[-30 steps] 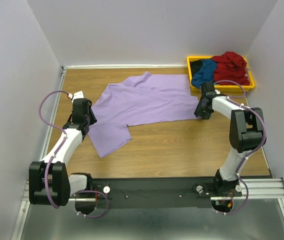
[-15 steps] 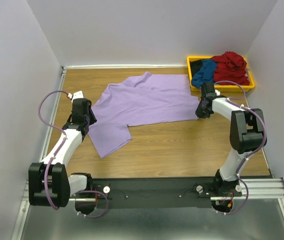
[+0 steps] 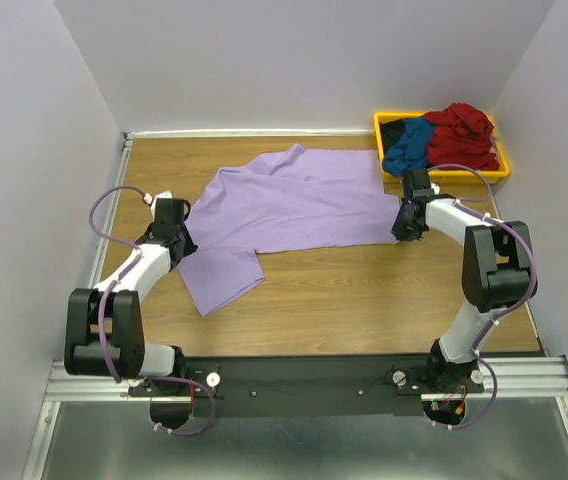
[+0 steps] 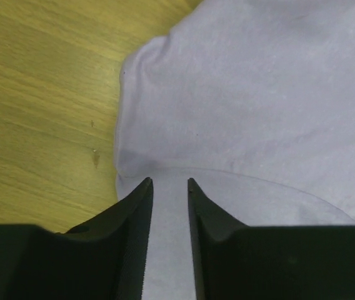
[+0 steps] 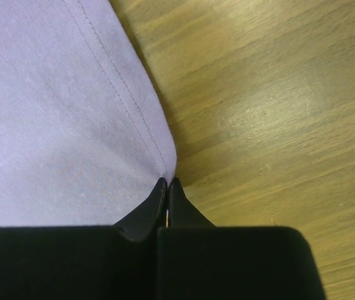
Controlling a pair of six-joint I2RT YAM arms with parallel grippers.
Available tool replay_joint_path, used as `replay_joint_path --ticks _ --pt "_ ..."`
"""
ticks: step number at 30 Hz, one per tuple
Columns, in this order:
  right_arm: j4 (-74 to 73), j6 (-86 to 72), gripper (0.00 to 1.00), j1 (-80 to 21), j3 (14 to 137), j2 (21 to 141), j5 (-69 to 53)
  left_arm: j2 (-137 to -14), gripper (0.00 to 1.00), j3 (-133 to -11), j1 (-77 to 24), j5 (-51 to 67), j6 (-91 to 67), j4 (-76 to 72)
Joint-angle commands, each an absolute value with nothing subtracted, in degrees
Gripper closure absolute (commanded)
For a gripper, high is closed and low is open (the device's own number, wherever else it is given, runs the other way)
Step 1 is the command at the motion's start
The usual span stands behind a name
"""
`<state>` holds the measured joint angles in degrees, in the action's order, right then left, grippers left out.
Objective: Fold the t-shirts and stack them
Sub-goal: Flatten the tshirt out
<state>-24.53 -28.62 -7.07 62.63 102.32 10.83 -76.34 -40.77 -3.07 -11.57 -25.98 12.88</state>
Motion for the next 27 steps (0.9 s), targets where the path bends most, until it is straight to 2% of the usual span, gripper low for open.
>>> replay_joint_path --ticks 1,3,11,21,25,27 --pt "-27.7 -27.7 0.99 -7.7 61.6 100.4 9.1 -80.9 0.69 -43.2 -2.9 -13.6 -26.7 13.0" --pt "-27.7 -27.3 0.99 -7.8 61.7 100.1 8.9 -83.7 0.72 -44.7 -2.9 -14.2 -26.2 13.0" --pt "-27.7 -27.5 0.99 -7.7 62.4 100.8 9.1 -94.6 0.72 -51.5 -2.8 -16.1 -24.1 12.7" --pt "-27.2 -28.6 0.99 -7.8 67.5 104.8 9.7 -109.4 0.72 -68.3 -0.5 -18.2 -21.9 14.7" --pt "-27.2 -28.6 0.99 -7.8 69.7 105.4 7.9 -108.3 0.72 -70.0 -0.5 -18.2 -22.6 15.1" --pt "-27.2 -28.6 0.99 -7.7 69.7 104.4 7.1 -104.0 0.71 -67.6 -0.5 -19.0 -23.6 15.2"
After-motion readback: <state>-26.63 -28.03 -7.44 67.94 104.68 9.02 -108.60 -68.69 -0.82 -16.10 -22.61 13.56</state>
